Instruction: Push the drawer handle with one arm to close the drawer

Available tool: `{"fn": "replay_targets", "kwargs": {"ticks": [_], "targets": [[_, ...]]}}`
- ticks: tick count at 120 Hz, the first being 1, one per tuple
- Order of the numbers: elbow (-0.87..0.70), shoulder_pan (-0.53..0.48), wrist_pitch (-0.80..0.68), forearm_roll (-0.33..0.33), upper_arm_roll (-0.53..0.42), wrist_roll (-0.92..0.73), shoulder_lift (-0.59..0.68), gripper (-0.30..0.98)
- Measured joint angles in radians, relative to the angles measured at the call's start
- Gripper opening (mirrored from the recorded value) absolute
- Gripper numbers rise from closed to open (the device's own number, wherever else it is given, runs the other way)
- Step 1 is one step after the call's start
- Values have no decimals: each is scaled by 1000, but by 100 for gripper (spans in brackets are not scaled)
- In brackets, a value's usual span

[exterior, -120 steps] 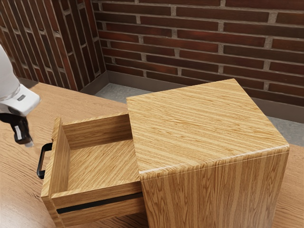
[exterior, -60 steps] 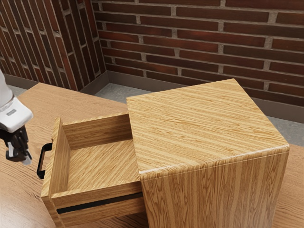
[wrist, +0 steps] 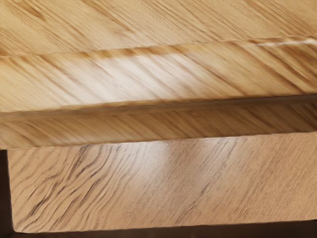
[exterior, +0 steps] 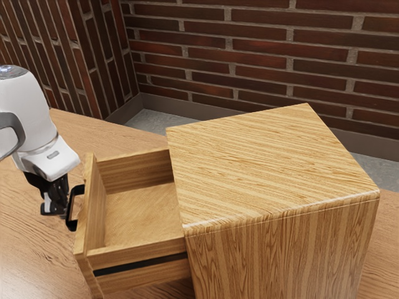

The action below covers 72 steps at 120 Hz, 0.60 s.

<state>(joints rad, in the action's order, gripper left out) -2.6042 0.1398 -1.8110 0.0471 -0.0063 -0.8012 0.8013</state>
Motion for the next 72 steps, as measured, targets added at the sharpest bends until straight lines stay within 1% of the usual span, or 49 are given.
{"fn": "replay_targets", "kwargs": {"ticks": [25,49,72], "targets": [[54,-2,-47,-26,-45,0,-79,-10],[105,-2,-91,-69,-81,3,-166,-10],[152,-2,-123,-96,-115,10,-241,-10]]}}
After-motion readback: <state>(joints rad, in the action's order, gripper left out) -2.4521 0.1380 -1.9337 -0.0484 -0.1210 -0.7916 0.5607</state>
